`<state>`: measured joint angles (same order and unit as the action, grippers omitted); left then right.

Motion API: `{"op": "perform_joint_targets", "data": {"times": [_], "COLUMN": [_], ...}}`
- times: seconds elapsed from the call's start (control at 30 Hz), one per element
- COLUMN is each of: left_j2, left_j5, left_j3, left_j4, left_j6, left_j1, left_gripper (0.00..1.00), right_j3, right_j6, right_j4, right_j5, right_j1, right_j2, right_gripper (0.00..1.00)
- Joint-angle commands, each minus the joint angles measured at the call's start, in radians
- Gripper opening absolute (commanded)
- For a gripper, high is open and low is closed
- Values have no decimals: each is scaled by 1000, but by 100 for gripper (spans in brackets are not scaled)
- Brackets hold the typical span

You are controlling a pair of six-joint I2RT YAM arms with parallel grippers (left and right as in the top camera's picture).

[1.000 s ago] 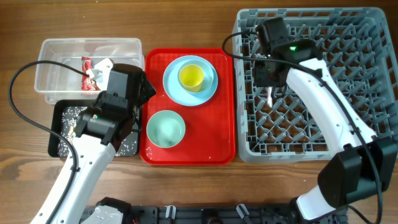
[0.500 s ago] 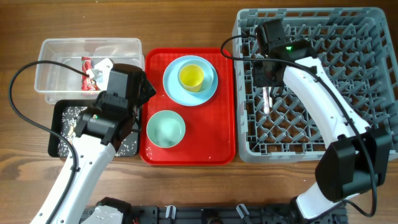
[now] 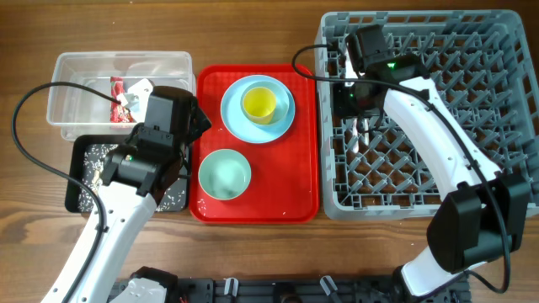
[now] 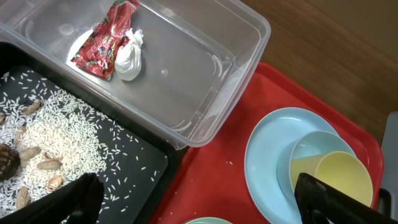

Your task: Sort waste into correct bins and load items into the dishwasher rack

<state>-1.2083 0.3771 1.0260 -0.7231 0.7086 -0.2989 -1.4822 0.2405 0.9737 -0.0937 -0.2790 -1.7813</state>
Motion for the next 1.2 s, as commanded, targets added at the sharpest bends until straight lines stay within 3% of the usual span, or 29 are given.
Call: {"op": "perform_joint_targets", "data": {"times": [0.0, 0.33, 0.53, 0.87, 1.03, 1.17], "left_j2": [-2, -2, -2, -2, -2, -2], "left_j5": [13, 13, 13, 16, 224, 481], "left_j3": [5, 5, 5, 5, 5, 5], "left_j4": [0, 0, 0, 2, -12, -29], "left_j6": [-13, -13, -13, -13, -13, -13], "left_j1": [6, 6, 6, 6, 39, 124], "left_gripper": [100, 100, 100, 100, 100, 100], "right_j3": [5, 6, 12, 84, 84, 84], "right_j6": [-1, 2, 74, 104, 138, 137], "right_j4": [-11, 15, 27, -122, -208, -232], "right_j5": [-149, -149, -153, -171, -167, -167], "right_j1": [5, -6, -50, -295, -415, -476], "right_j2": [-15, -15, -15, -15, -16, -16], "right_gripper": [19, 20, 20, 24, 27, 28]}}
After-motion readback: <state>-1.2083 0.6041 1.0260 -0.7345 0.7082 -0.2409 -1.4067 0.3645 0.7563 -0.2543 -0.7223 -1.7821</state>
